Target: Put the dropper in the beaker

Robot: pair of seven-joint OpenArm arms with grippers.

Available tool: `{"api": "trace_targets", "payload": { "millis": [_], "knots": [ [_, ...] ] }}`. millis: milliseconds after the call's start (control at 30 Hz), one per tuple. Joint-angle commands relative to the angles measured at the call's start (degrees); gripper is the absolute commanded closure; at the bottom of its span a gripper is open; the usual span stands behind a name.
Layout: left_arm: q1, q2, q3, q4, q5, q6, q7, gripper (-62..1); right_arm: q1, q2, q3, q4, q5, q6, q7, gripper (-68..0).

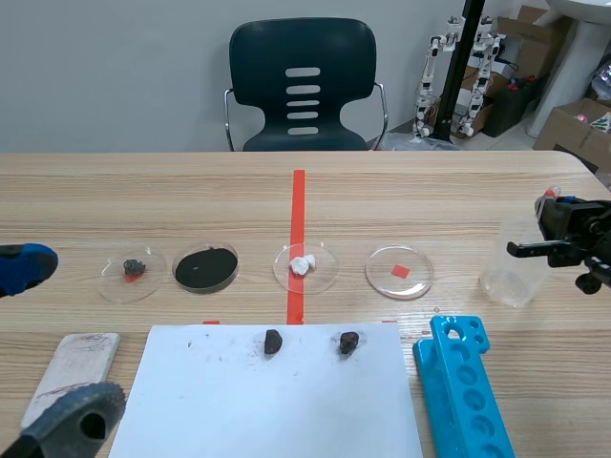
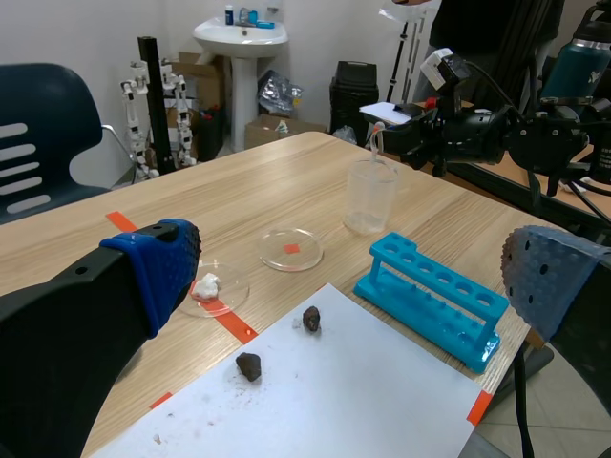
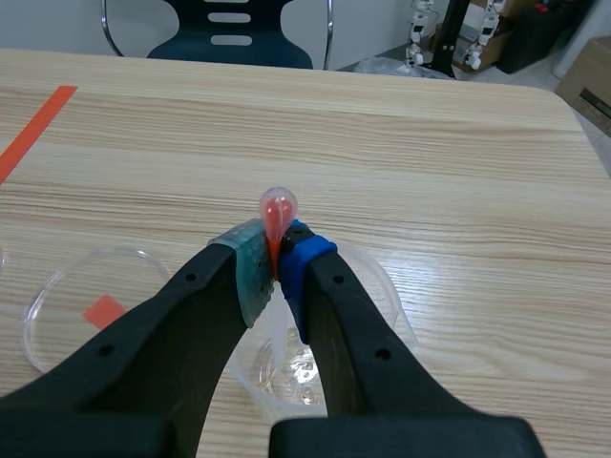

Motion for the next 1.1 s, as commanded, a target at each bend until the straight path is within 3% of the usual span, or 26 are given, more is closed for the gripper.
{"api": "trace_targets", "payload": {
  "millis": [0, 100, 300, 367, 500, 1067],
  "knots": [
    [-0.02, 0.44, 0.17, 0.5, -0.39, -0.11, -0.96, -62.3, 1.14, 0.52, 0.42, 1.11, 0.37, 0.04, 1.66, -6.3],
    [-0.02, 0.44, 0.17, 0.5, -0.39, -0.11, -0.96, -62.3, 1.14, 0.52, 0.42, 1.11, 0.37, 0.04, 1.7, -18.0],
    [-0.02, 0.44, 0.17, 0.5, -0.39, -0.11, -0.96, -62.3, 1.11, 0.52, 0.42, 1.11, 0.42, 0.04, 1.73, -53.9],
    [-0.02, 0.44, 0.17, 0.5, -0.39, -0.11, -0.96, -62.3, 1.11, 0.52, 0.42, 1.11, 0.42, 0.04, 1.73, -60.8],
    [-0.02, 0.44, 0.17, 0.5, -0.39, -0.11, -0.96, -62.3, 1.09, 0.52, 0.42, 1.11, 0.42, 0.04, 1.7, -64.1],
    [-0.02, 0.44, 0.17, 0.5, -0.39, -0.11, -0.96, -62.3, 1.09, 0.52, 0.42, 1.11, 0.42, 0.04, 1.68, -64.1]
  ]
}}
